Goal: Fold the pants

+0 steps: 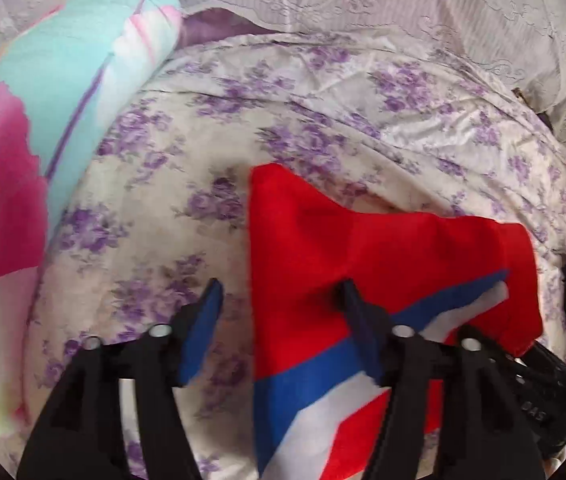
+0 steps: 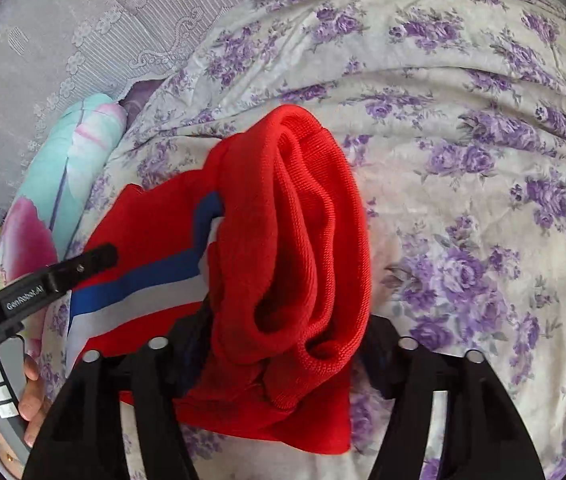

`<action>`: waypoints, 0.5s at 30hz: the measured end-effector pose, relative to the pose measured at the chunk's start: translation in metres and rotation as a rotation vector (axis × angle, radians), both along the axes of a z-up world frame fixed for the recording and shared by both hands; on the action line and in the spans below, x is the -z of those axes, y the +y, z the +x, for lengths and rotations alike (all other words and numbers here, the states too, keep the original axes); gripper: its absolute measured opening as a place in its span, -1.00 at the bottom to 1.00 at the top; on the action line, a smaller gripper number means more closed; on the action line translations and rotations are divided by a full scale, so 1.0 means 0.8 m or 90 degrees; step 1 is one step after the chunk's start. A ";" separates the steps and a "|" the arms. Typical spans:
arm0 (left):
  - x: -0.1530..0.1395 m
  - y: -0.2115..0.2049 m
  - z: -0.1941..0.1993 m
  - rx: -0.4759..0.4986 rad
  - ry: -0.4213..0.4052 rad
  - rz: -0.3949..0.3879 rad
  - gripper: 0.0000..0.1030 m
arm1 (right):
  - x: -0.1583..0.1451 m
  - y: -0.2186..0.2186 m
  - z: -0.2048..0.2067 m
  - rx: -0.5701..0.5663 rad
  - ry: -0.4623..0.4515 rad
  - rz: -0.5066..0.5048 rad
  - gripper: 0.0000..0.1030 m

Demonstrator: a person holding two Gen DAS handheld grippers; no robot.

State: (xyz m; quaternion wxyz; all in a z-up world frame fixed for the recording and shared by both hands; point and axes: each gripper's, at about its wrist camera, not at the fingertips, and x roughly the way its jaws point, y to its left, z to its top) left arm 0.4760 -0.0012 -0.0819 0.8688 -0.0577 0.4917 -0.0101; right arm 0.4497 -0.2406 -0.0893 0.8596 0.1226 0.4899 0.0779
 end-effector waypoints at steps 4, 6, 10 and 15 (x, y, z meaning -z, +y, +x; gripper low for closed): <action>-0.045 0.023 -0.050 -0.010 -0.036 -0.006 0.41 | -0.057 -0.014 -0.039 0.007 -0.031 -0.099 0.45; -0.076 0.025 -0.101 -0.002 -0.072 -0.002 0.54 | -0.099 -0.017 -0.078 0.043 -0.079 -0.187 0.63; -0.131 0.005 -0.230 0.022 -0.160 0.037 0.82 | -0.171 -0.008 -0.189 0.024 -0.177 -0.211 0.88; -0.179 -0.030 -0.383 0.042 -0.235 0.049 0.90 | -0.201 0.009 -0.335 0.003 -0.249 -0.185 0.93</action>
